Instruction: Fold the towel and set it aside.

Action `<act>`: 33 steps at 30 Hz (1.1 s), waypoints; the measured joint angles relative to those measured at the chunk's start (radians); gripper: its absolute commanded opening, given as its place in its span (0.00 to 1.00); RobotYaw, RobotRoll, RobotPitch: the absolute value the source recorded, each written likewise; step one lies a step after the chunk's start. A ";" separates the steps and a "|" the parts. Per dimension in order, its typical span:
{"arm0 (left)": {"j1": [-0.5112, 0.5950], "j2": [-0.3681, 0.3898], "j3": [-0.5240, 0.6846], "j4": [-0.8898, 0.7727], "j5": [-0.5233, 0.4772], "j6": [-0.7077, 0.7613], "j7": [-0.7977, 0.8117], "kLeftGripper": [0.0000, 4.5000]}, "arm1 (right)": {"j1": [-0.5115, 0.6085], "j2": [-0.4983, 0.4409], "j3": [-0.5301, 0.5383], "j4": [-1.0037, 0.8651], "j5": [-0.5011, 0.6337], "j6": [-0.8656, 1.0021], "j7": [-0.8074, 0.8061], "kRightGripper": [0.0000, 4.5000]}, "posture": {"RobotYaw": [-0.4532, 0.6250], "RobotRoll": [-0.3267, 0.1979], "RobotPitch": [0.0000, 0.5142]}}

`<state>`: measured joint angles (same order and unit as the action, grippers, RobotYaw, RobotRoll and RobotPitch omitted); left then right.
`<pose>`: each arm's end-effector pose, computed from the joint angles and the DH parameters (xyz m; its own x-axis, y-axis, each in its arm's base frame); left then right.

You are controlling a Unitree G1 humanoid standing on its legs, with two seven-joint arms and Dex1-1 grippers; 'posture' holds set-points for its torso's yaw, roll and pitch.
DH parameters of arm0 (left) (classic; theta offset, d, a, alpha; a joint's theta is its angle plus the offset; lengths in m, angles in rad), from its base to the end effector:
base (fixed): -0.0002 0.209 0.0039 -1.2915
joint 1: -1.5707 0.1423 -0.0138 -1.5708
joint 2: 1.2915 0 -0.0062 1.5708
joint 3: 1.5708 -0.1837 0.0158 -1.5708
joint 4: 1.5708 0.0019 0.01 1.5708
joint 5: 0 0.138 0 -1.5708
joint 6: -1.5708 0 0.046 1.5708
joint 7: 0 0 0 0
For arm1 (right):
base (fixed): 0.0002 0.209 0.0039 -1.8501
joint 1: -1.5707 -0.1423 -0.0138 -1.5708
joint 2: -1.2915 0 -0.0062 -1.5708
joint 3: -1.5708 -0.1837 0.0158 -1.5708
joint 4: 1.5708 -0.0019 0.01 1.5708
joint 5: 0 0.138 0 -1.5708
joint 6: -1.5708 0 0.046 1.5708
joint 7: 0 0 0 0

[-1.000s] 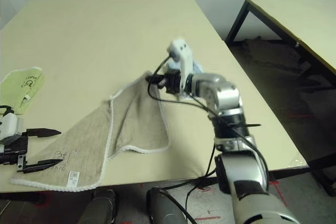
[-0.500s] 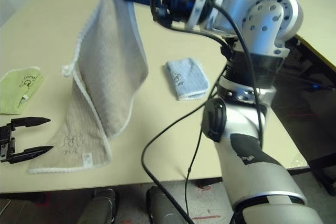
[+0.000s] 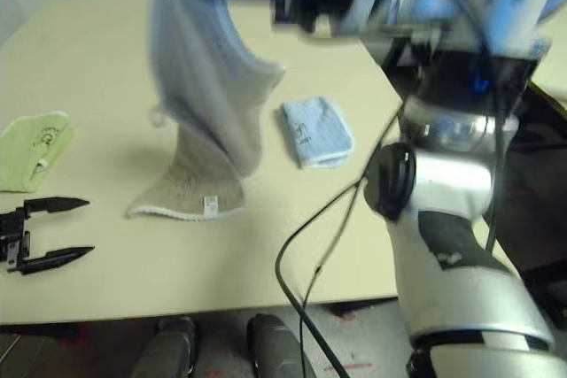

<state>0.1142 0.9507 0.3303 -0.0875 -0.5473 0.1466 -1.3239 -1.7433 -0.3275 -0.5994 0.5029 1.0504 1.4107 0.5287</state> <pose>0.1794 0.3359 0.1649 0.4519 -0.8150 -0.3627 0.8920 0.4191 0.1695 0.2714 -0.1469 0.4330 -0.0253 0.8982 0.4388 -0.9664 -0.1342 0.2192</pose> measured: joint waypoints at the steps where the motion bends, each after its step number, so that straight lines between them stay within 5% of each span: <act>1: -0.003 -0.004 -0.005 0.000 0.002 0.000 0.001 1.00 | -0.012 0.014 -0.024 0.028 -0.014 -0.072 -0.073 0.01 | 0.39 0.62 0.20; 5: -0.011 -0.014 -0.024 0.000 0.008 0.000 0.009 1.00 | 0.051 0.015 0.077 0.049 -0.169 -0.262 -0.187 0.01 | 0.39 0.62 0.20; 13: -0.011 -0.020 -0.032 -0.038 0.009 0.006 0.018 1.00 | 0.266 -0.016 0.382 -0.086 -0.336 -0.292 -0.105 0.01 | 0.39 0.62 0.21; 22: -0.019 0.007 -0.026 -0.042 -0.012 0.059 0.028 1.00 | 0.327 -0.016 0.411 -0.222 -0.314 -0.206 -0.039 0.01 | 0.38 0.62 0.21; 27: -0.119 -0.098 -0.019 -0.077 -0.166 0.308 0.203 1.00 | 0.340 0.001 0.412 -0.266 -0.304 -0.178 -0.035 0.01 | 0.38 0.62 0.21; 33: -0.173 -0.220 -0.222 -0.225 -0.091 0.424 0.399 1.00 | 0.393 -0.007 0.408 -0.309 -0.298 -0.161 -0.033 0.01 | 0.37 0.62 0.21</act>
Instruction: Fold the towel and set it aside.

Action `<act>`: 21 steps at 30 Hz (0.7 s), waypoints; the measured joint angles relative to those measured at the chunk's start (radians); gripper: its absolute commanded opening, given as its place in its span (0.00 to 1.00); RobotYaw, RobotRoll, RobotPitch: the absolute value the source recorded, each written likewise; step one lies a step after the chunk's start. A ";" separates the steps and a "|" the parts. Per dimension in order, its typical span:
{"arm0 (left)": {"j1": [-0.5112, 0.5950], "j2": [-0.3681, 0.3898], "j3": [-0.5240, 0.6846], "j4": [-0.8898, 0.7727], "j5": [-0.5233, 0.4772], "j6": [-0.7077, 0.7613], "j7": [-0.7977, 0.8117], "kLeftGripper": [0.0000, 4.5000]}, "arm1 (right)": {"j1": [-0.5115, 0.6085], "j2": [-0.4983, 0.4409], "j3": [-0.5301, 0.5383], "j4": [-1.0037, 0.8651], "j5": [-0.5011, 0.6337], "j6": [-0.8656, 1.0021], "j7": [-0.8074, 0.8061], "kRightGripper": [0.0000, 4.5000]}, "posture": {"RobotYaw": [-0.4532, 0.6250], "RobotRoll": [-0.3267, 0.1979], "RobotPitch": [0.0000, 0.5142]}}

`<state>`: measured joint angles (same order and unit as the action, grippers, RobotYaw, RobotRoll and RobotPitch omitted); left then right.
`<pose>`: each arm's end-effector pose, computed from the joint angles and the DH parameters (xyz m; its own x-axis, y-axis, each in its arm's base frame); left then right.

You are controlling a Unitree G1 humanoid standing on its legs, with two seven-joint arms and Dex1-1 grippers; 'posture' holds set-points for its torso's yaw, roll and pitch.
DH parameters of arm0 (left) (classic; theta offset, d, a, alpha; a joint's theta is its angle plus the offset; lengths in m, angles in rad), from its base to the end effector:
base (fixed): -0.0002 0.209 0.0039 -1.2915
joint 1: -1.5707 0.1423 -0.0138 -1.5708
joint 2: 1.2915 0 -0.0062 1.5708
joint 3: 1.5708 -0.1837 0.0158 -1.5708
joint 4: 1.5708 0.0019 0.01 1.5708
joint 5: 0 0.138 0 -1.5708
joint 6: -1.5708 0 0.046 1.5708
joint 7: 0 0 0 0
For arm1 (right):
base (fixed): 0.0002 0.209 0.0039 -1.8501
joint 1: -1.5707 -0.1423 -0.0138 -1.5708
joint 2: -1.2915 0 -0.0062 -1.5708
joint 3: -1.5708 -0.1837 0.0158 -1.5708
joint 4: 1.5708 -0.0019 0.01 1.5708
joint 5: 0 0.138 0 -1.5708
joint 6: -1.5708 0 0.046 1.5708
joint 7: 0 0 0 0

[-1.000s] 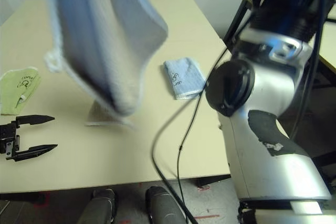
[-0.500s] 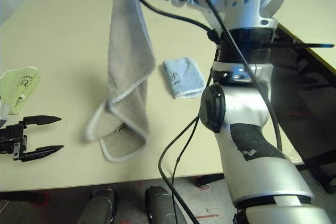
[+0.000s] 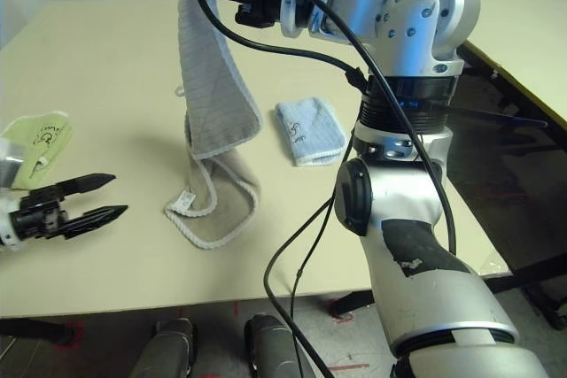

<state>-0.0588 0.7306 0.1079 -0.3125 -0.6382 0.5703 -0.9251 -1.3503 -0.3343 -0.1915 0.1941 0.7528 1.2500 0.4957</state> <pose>0.2058 0.2533 0.1380 0.5035 -0.8335 -0.2274 0.8421 0.5323 -0.0867 0.2995 -0.1317 0.3482 0.4545 0.8892 0.0527 -0.8801 0.4391 0.1808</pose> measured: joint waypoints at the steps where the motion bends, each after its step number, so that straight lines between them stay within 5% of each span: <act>1: -0.024 -0.027 -0.032 -0.028 0.008 0.013 0.031 1.00 | 0.001 0.003 0.000 -0.003 0.000 0.002 -0.003 0.01 | 0.37 0.62 0.21; 11: -0.131 -0.070 -0.332 -0.120 0.369 -0.158 0.137 1.00 | 0.003 0.009 -0.014 -0.031 0.016 0.004 -0.021 0.01 | 0.36 0.62 0.21; 21: -0.158 -0.070 -0.406 -0.075 0.635 -0.222 0.221 1.00 | 0.009 0.020 -0.024 -0.048 0.023 0.005 -0.044 0.01 | 0.36 0.62 0.20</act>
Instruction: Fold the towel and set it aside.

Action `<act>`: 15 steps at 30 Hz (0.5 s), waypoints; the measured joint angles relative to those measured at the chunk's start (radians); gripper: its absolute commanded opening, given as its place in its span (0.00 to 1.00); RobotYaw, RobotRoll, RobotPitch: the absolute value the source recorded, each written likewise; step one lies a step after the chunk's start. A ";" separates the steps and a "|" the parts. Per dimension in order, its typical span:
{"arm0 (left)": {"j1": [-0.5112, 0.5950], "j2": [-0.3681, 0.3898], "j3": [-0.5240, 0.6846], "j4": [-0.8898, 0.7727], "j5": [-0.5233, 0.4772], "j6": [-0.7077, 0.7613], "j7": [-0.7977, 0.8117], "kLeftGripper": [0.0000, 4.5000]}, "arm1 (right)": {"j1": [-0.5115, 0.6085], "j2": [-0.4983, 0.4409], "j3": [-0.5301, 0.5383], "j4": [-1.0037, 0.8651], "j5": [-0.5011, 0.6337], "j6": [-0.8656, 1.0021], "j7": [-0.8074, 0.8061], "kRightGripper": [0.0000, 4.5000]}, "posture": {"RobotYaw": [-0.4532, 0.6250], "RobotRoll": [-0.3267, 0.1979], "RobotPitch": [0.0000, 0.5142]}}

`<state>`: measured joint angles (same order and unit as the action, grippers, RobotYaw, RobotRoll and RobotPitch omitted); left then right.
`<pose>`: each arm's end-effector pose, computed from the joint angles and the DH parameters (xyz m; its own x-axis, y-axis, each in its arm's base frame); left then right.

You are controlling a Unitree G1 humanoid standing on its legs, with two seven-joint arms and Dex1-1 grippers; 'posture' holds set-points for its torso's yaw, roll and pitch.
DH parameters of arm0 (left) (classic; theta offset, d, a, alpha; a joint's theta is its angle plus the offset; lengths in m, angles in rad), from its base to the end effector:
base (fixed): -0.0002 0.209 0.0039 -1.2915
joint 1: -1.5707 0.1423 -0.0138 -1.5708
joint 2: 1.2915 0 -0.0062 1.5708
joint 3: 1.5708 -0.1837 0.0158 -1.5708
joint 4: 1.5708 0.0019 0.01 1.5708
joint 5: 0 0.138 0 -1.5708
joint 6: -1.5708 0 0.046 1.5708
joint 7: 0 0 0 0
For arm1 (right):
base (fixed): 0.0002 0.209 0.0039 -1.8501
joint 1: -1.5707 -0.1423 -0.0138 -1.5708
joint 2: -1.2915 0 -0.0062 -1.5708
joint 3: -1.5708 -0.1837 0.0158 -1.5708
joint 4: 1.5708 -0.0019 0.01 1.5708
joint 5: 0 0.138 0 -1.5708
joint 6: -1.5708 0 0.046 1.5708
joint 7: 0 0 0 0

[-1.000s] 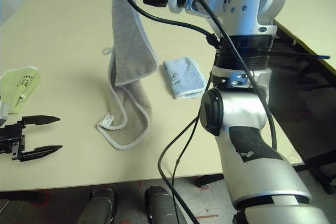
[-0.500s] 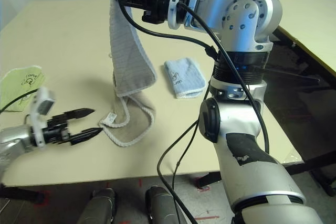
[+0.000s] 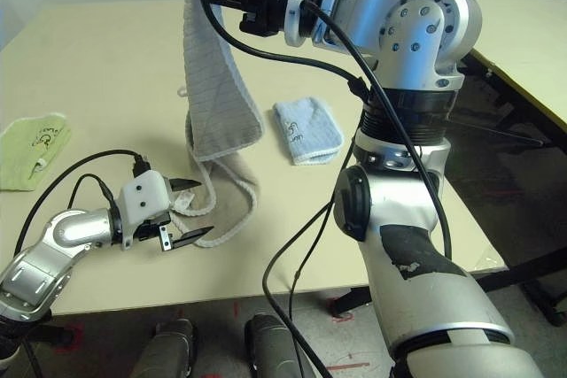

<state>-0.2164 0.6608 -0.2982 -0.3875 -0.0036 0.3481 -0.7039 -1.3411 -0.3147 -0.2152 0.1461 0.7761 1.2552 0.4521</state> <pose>0.2195 0.1753 0.1371 0.5852 -0.7191 -0.3749 0.7758 0.3618 0.5170 0.2940 -0.1296 0.3496 0.4571 0.8854 0.0847 -0.8822 0.4393 0.1695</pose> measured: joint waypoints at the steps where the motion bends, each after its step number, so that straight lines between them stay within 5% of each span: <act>1: -0.001 -0.002 0.000 0.005 0.018 0.001 0.007 1.00 | 0.001 0.000 0.000 -0.002 0.000 0.000 -0.001 0.01 | 0.36 0.62 0.20; 15: -0.041 -0.128 -0.061 0.119 0.083 0.083 0.020 1.00 | 0.002 0.005 -0.001 -0.003 0.001 0.000 -0.009 0.01 | 0.35 0.62 0.20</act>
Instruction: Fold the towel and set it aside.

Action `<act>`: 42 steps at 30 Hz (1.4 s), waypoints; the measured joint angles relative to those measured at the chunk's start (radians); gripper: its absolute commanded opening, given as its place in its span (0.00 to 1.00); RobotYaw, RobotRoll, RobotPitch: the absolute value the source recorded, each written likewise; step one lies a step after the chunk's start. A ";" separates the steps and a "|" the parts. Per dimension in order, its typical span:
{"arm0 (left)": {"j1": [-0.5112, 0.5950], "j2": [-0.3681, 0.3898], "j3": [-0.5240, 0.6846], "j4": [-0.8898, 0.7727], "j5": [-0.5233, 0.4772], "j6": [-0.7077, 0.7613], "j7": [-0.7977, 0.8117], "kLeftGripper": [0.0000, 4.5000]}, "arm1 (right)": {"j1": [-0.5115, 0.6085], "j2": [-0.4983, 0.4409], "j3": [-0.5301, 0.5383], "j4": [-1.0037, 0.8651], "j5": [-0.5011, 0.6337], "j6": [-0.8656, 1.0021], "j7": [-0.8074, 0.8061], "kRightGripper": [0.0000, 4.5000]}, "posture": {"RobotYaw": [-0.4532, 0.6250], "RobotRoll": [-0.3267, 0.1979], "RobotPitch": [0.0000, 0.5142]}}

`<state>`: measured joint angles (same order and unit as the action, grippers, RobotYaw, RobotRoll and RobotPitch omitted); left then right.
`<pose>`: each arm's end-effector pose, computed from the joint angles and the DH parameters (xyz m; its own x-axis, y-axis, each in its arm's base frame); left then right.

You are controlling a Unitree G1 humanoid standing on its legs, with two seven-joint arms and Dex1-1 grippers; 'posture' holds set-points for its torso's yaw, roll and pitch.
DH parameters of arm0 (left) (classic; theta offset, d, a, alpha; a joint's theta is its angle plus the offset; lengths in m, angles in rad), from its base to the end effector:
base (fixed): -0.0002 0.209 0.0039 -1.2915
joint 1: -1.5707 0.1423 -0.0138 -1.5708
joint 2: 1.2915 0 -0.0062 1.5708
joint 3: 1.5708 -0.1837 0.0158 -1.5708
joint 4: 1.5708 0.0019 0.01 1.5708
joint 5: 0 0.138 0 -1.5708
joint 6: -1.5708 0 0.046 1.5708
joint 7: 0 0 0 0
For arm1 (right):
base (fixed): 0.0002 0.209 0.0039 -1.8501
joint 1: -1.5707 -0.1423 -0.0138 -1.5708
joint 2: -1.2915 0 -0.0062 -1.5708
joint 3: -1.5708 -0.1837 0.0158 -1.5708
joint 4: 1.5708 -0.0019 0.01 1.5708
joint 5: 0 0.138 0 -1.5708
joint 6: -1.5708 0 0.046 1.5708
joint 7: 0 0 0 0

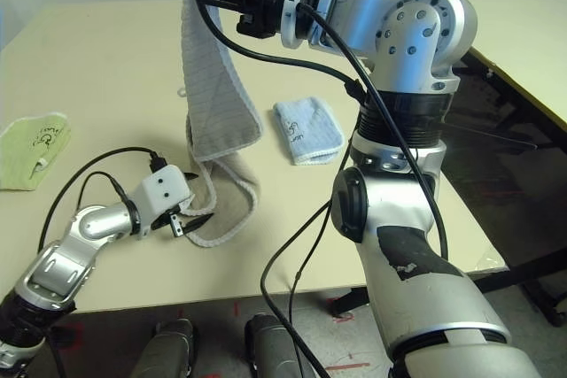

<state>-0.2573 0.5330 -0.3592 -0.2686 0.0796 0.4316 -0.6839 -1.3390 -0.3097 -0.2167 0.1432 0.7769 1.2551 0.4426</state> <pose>0.2311 0.1577 0.1145 0.5950 -0.6743 -0.4374 0.7959 0.4190 0.4370 0.2940 -0.1288 0.3490 0.4614 0.8831 0.0853 -0.8799 0.4431 0.1717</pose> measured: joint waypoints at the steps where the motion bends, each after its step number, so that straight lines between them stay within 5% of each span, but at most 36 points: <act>1: -0.002 -0.007 -0.002 0.003 0.000 0.000 -0.003 1.00 | 0.000 0.000 0.000 0.000 0.000 0.000 0.000 0.01 | 0.35 0.62 0.20; 5: -0.018 -0.025 -0.012 0.022 0.002 0.009 -0.011 0.80 | 0.000 0.000 0.000 0.001 0.000 -0.001 0.001 0.00 | 0.35 0.62 0.19; 15: -0.027 -0.019 -0.011 0.054 0.002 0.026 -0.026 0.03 | 0.000 -0.001 0.000 0.005 -0.002 -0.007 0.001 0.00 | 0.35 0.62 0.19; 20: -0.029 -0.006 0.048 0.061 -0.040 0.041 -0.041 0.01 | 0.000 -0.028 0.020 0.003 -0.013 -0.014 0.020 0.00 | 0.35 0.62 0.19; 26: -0.166 0.072 0.291 0.105 -0.236 0.134 -0.131 0.01 | 0.044 -0.127 0.152 -0.033 -0.031 -0.025 0.171 0.00 | 0.35 0.62 0.19; 32: -0.313 0.237 0.518 0.324 -0.385 0.190 -0.230 0.01 | 0.153 -0.345 0.219 0.072 -0.075 -0.085 0.423 0.00 | 0.34 0.62 0.18; 42: -0.536 0.420 0.650 0.737 -0.467 0.162 -0.330 0.01 | 0.215 -0.537 0.358 0.227 -0.215 -0.251 0.761 0.00 | 0.34 0.62 0.17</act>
<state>-0.7929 0.9527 0.2909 0.4685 -0.3874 0.5933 -1.0137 -1.1236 -0.8462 0.1418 0.3698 0.5622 1.0045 1.2033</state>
